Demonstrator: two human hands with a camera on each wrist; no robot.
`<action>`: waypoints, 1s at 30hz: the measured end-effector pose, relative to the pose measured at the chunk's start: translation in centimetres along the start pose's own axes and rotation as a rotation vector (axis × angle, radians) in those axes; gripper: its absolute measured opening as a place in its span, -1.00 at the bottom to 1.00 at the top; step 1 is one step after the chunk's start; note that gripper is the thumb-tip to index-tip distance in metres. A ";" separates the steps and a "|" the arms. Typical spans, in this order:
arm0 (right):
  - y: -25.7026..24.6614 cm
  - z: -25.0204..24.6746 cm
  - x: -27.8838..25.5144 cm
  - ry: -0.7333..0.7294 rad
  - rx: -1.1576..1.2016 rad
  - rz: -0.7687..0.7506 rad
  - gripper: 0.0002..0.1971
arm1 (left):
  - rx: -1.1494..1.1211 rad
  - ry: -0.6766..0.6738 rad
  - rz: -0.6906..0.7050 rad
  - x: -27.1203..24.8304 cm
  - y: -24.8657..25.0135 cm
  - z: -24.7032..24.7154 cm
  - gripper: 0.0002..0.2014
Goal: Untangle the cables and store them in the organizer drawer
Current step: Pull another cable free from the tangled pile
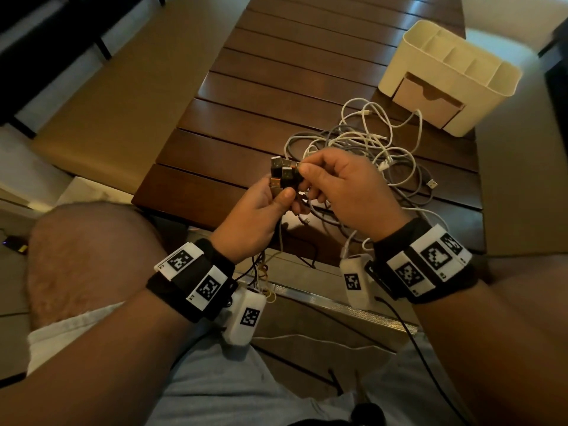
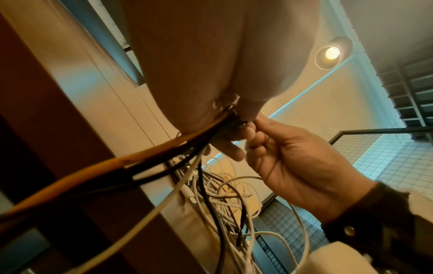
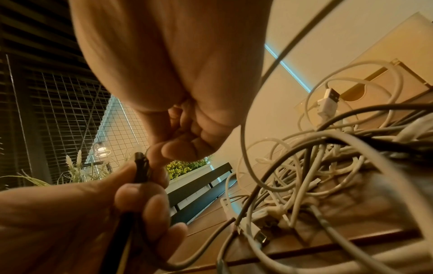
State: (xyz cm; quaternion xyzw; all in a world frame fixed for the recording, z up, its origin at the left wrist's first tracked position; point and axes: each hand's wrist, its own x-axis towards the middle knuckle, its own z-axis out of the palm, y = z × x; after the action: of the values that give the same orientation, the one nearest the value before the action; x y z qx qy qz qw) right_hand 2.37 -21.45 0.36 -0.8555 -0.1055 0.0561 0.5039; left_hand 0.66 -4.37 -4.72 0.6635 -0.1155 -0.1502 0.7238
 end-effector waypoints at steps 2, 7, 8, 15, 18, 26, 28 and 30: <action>0.0 0.0 0.0 0.009 0.018 -0.002 -0.91 | 0.049 0.011 0.007 0.1 0.0 -0.1 -0.82; 0.1 0.1 0.0 -0.030 0.164 0.035 -0.92 | 0.023 0.094 -0.004 0.1 0.1 -0.8 -0.80; 0.2 0.0 0.0 -0.057 0.162 0.045 -0.88 | -0.082 0.130 -0.020 0.1 0.2 -1.0 -0.82; 2.1 1.4 -0.1 -0.351 -0.397 -0.046 -0.66 | -0.614 0.233 0.032 0.5 2.4 -2.6 -0.81; 2.4 1.1 0.5 -0.322 -0.594 -0.065 -0.72 | -0.614 0.254 0.042 0.4 2.9 -3.2 -0.82; 3.0 -0.6 1.2 -0.166 -0.665 -0.118 -0.86 | -0.070 0.174 -0.153 -0.2 1.8 -2.6 -0.86; 2.4 0.0 0.9 -0.105 -0.539 -0.194 -0.91 | 0.020 0.098 -0.178 -0.3 1.3 -1.6 -0.92; 1.8 0.5 0.7 -0.078 -0.448 -0.250 -0.95 | 0.071 0.041 -0.185 -0.4 1.1 -1.1 -0.86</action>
State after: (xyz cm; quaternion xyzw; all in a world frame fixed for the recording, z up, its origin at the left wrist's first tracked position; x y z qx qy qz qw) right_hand 3.21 -21.69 -1.45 -0.9232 -0.2396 0.0014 0.3005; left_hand 0.75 -3.11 -3.68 0.6995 -0.0441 -0.1988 0.6850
